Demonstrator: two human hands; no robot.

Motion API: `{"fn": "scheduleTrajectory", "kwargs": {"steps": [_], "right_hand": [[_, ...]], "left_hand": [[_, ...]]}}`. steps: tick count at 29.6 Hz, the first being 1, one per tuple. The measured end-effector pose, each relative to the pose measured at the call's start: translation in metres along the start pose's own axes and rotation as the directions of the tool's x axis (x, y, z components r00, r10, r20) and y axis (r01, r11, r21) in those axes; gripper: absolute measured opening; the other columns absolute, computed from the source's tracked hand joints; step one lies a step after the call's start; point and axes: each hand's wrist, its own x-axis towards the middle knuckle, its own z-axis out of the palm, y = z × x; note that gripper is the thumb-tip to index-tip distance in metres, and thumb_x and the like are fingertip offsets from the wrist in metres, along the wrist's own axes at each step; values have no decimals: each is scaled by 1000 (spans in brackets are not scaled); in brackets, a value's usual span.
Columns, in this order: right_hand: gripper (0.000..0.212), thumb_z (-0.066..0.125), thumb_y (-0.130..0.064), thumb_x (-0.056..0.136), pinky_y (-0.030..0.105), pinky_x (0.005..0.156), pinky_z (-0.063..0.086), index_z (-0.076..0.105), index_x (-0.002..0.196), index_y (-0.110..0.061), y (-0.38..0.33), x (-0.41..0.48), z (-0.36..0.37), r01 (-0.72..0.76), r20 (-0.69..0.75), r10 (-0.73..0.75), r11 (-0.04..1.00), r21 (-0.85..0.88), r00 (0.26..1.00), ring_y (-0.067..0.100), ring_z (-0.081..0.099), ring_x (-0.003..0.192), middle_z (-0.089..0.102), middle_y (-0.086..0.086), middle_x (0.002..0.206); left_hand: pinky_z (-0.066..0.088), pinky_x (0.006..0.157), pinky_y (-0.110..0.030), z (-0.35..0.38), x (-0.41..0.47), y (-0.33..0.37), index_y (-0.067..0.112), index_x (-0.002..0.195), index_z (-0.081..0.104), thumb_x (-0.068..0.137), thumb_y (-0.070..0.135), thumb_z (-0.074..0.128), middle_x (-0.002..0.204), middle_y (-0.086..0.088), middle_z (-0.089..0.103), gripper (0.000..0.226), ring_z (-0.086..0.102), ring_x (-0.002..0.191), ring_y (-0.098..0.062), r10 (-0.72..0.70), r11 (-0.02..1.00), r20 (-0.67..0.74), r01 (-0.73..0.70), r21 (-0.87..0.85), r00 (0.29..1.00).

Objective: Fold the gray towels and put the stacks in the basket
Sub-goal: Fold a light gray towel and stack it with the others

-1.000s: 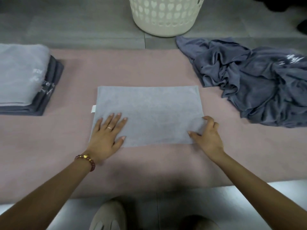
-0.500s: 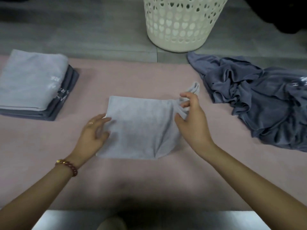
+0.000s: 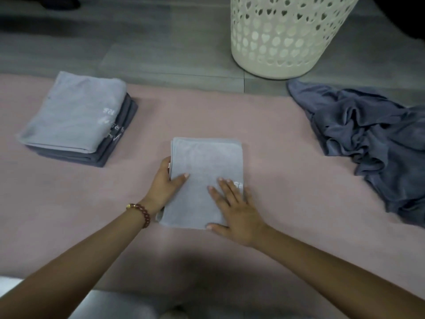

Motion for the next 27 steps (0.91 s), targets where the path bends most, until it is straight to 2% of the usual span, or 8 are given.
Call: {"fn": "scheduleTrajectory", "kwargs": {"steps": [2,5,9,14,18,23,25,27], "right_hand": [[85,18,-77,83,60,108,21,12,151,-26,10,-7,7,5,1,-5,1000,14,1000,30,17,144,14,9,158],[81,12,-76,85,53,112,12,14,151,-28,3,-10,10,-43,-33,46,996,75,998,24,6,146,10,6,159],[77,3,-73,85,42,118,-1,1,150,-31,11,-11,10,-13,-77,30,979,204,997,14,-10,145,-6,-4,158],[66,19,-61,94,43,113,8,20,146,-21,12,-16,9,46,-183,-5,975,216,983,20,11,144,21,6,156],[60,38,-41,91,43,112,22,34,142,-10,27,24,-22,15,-347,114,938,346,931,26,29,136,37,13,147],[65,56,-38,90,38,111,27,30,144,-13,72,109,-68,-225,-88,309,833,506,947,29,36,133,42,9,144],[55,52,-47,88,35,107,26,47,134,-18,82,128,-72,-258,-5,283,882,394,959,27,43,127,53,4,135],[41,52,-42,91,32,103,21,54,127,-21,87,134,-70,-294,10,308,896,333,951,26,41,125,56,1,130]], "left_hand": [[48,74,-15,0,4,-8,14,135,33,89,8,61,113,13,53,54,57,95,0,79,995,-16,-78,54,997],[47,89,-20,1,15,-7,20,135,34,91,10,58,129,-1,50,52,54,111,-11,180,983,8,-180,41,984],[48,93,-24,7,24,2,34,128,38,90,13,56,128,-3,53,48,57,111,-12,272,962,74,-272,-5,959],[49,84,-28,-2,15,-11,17,134,37,86,20,67,115,6,53,56,58,96,-12,120,981,-211,-83,175,970],[44,72,-30,-5,-3,-15,20,133,35,88,24,63,107,6,53,53,54,77,-14,141,967,-238,-82,242,961],[40,70,-29,-14,-40,-37,23,128,39,90,23,59,120,8,43,43,54,81,-16,261,855,-124,-170,490,957],[39,68,-30,-14,-46,-38,24,125,40,91,25,57,118,10,42,39,54,80,-18,223,855,-139,-126,503,965],[37,68,-29,-13,-47,-39,24,124,41,90,27,57,116,11,44,37,53,84,-16,195,871,-177,-88,483,965]]}}
